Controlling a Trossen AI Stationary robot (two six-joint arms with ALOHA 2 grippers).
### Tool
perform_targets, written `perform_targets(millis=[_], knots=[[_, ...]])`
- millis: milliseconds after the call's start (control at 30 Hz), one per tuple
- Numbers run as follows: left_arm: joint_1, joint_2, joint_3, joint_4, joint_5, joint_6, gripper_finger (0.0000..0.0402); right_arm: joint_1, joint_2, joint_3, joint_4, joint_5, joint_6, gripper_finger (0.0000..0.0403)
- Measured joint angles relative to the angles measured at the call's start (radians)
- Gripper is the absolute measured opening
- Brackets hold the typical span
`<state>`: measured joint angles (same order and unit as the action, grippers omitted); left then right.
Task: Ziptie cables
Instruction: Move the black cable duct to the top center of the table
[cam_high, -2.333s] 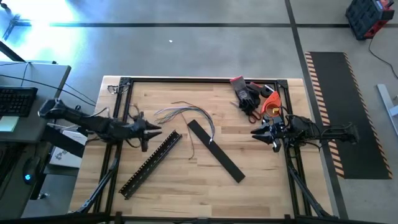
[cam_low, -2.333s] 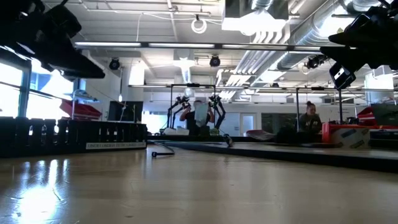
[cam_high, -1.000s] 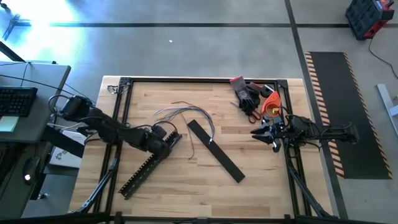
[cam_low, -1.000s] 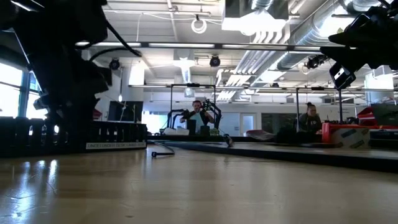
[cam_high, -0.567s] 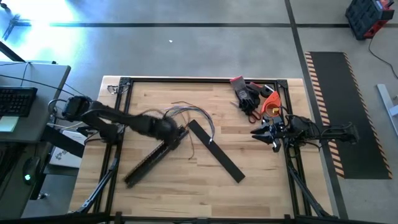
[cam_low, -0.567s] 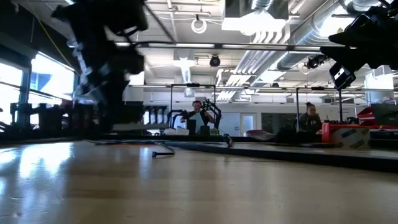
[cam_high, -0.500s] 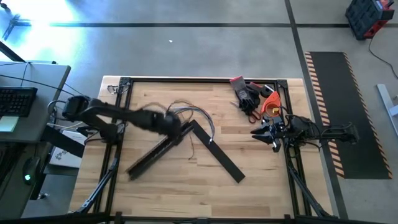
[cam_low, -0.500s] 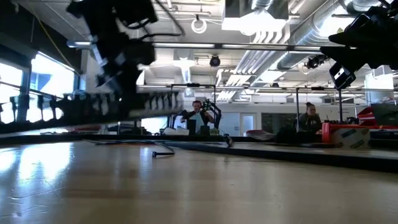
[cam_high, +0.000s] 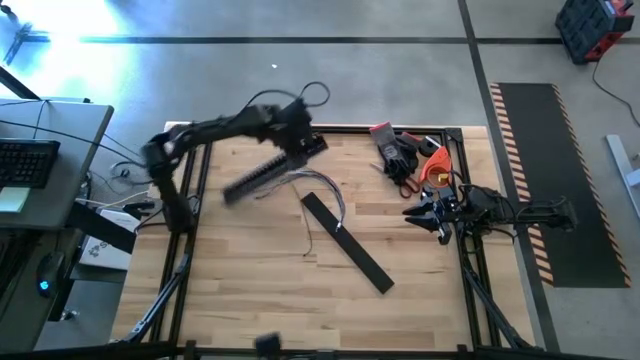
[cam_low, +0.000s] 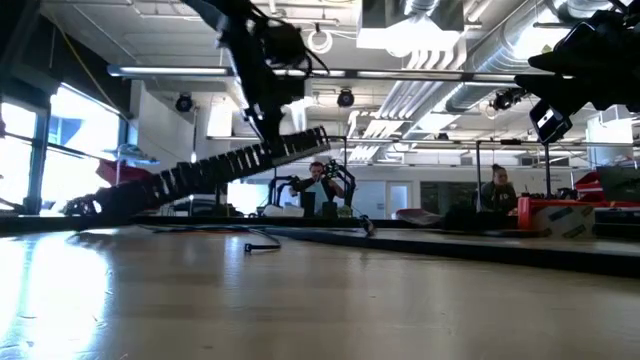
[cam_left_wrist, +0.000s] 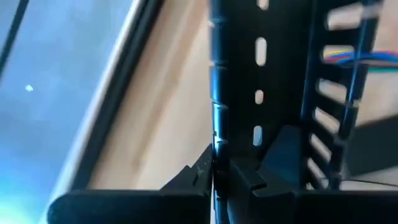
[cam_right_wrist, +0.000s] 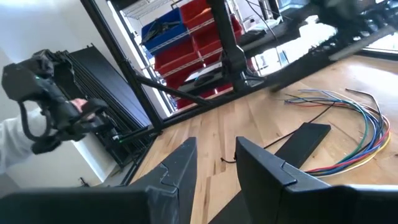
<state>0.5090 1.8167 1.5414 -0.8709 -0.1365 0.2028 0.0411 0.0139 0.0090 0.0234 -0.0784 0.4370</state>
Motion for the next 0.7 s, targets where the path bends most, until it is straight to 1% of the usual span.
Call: perform_targets(millis=[100, 200, 267, 367, 433, 533, 600, 700], knots=[[0.036, 0.155, 0.153, -0.033, -0.004, 0.154, 0.0, 0.0, 0.0, 0.0, 0.0, 0.0, 0.0, 0.0097], [0.045, 0.301, 0.287, -0.052, -0.008, 0.293, 0.0, 0.0, 0.0, 0.0, 0.0, 0.0, 0.0, 0.0097], [0.041, 0.385, 0.361, -0.061, -0.007, 0.356, 0.0, 0.0, 0.0, 0.0, 0.0, 0.0, 0.0, 0.0097], [0.029, 0.489, 0.439, -0.064, -0.006, 0.411, 0.0, 0.0, 0.0, 0.0, 0.0, 0.0, 0.0, 0.0097], [0.018, 0.537, 0.471, -0.056, -0.008, 0.437, 0.0, 0.0, 0.0, 0.0, 0.0, 0.0, 0.0, 0.0097], [0.003, 0.576, 0.49, -0.033, -0.032, 0.489, 0.0005, 0.0, 0.0, 0.0, 0.0, 0.0, 0.0, 0.0097], [-0.005, 0.581, 0.49, -0.034, -0.033, 0.546, 0.0019, 0.0, 0.0, 0.0, 0.0, 0.0, 0.0, 0.0097], [-0.016, 0.581, 0.49, -0.033, -0.054, 0.575, 0.0057, 0.0, 0.0, 0.0, 0.0, 0.0, 0.0, 0.0097]])
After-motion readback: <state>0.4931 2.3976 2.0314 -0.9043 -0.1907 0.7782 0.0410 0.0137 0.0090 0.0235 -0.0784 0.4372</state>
